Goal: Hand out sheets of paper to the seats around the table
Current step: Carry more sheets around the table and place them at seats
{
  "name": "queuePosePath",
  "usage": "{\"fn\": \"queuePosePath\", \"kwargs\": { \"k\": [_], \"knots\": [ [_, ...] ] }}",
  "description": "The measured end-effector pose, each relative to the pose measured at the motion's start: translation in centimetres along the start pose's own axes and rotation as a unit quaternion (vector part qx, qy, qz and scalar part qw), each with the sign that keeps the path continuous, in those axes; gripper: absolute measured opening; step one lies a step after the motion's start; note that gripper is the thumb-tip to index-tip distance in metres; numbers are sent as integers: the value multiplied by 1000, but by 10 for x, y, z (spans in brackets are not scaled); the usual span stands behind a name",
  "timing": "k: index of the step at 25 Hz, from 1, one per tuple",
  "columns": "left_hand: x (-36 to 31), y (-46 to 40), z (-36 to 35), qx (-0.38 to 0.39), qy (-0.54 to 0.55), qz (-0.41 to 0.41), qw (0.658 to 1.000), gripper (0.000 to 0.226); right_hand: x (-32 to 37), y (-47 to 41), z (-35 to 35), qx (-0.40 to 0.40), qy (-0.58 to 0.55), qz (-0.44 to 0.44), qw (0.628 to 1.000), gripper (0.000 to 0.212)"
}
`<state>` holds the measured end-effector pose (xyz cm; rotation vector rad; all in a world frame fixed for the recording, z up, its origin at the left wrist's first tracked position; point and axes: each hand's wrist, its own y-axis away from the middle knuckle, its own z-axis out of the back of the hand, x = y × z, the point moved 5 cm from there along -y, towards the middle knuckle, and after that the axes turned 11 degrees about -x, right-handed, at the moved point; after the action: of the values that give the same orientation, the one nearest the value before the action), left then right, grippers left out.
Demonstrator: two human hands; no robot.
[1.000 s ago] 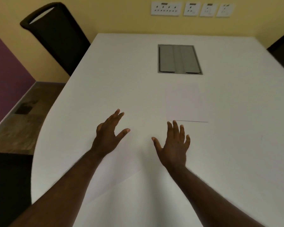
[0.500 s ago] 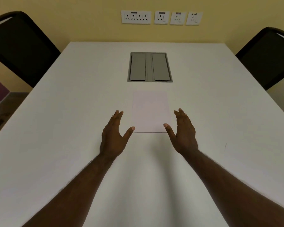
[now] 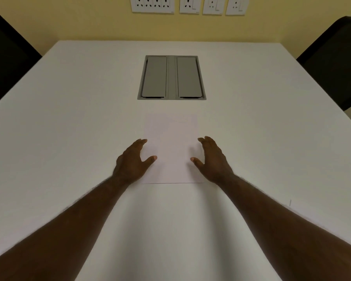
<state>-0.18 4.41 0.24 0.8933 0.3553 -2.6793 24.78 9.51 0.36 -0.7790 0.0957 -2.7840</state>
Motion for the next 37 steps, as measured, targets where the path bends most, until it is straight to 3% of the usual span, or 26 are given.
{"fn": "queuePosePath", "kwargs": {
  "k": [4,10,13,18,24,30,34,37],
  "knots": [
    [12,-8,-29,40,-50,2,998,75,-4,-12,-23,19,-33,-31,999,75],
    [22,-4,-37,29,-56,-20,998,72,1,-25,-19,-107,-93,-66,988,62],
    [23,-4,-38,27,-57,-15,998,69,-3,-29,-12,-152,-126,-128,972,51],
    [27,-1,-41,17,-29,-3,999,67,-9,-31,-14,-150,-92,-205,963,22],
    [29,-1,-42,18,-30,-1,999,65,-7,-20,-20,-161,-88,-188,965,44],
    [29,-2,-43,23,-37,0,999,65,-1,-16,-20,-203,-6,-97,974,23],
    [23,-2,-41,41,-45,-8,998,72,-4,-17,-16,-207,-135,-153,957,23],
    [11,-8,-22,4,0,23,1000,84,0,-13,4,-242,-235,-187,923,19]
  ]
}}
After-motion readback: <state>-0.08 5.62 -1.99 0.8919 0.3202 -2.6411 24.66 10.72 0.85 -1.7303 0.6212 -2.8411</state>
